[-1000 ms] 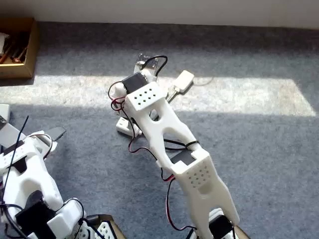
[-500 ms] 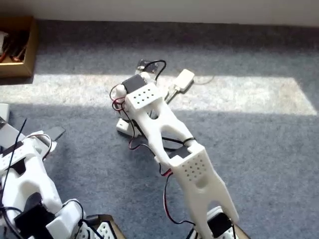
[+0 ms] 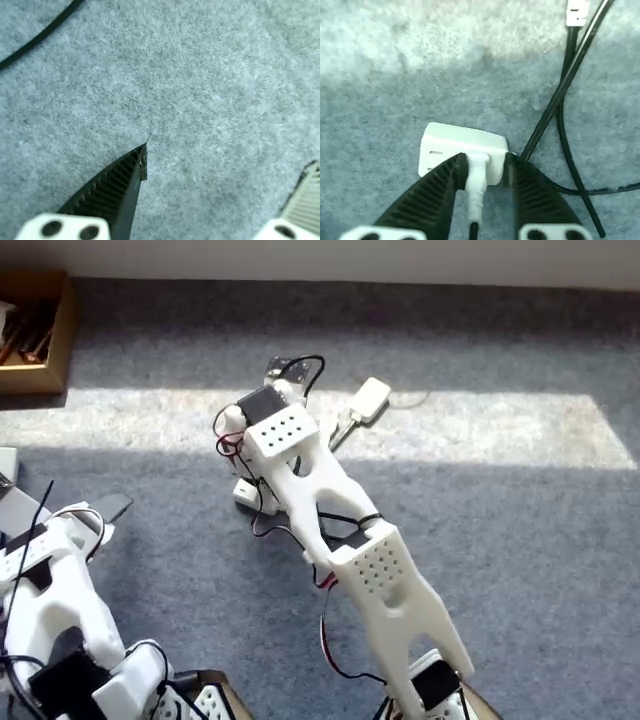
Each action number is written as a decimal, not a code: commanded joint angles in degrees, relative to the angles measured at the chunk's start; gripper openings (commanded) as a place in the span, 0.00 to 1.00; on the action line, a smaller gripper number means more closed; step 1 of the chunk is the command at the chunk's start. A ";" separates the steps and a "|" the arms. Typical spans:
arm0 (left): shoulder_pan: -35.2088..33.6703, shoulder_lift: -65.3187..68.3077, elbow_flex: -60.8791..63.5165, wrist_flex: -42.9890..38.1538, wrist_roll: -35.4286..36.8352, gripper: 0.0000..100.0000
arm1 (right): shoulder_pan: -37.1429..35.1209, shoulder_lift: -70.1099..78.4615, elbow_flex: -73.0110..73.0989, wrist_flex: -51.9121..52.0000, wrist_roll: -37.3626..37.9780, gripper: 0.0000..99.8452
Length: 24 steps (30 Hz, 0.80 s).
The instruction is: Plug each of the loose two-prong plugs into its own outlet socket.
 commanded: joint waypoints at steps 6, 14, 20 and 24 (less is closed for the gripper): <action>2.33 -1.45 -1.45 -0.62 0.09 0.45 | 0.31 -19.38 -3.56 2.42 11.08 0.58; 10.95 -1.71 -7.78 4.66 -16.53 0.44 | 17.63 -50.24 3.74 2.51 24.70 0.46; 17.71 -1.10 -26.33 17.93 -36.92 0.44 | 33.63 -69.67 47.96 0.22 42.81 0.23; 24.66 -0.57 -32.13 18.37 -50.73 0.44 | 35.91 -80.84 83.74 -14.81 48.62 0.17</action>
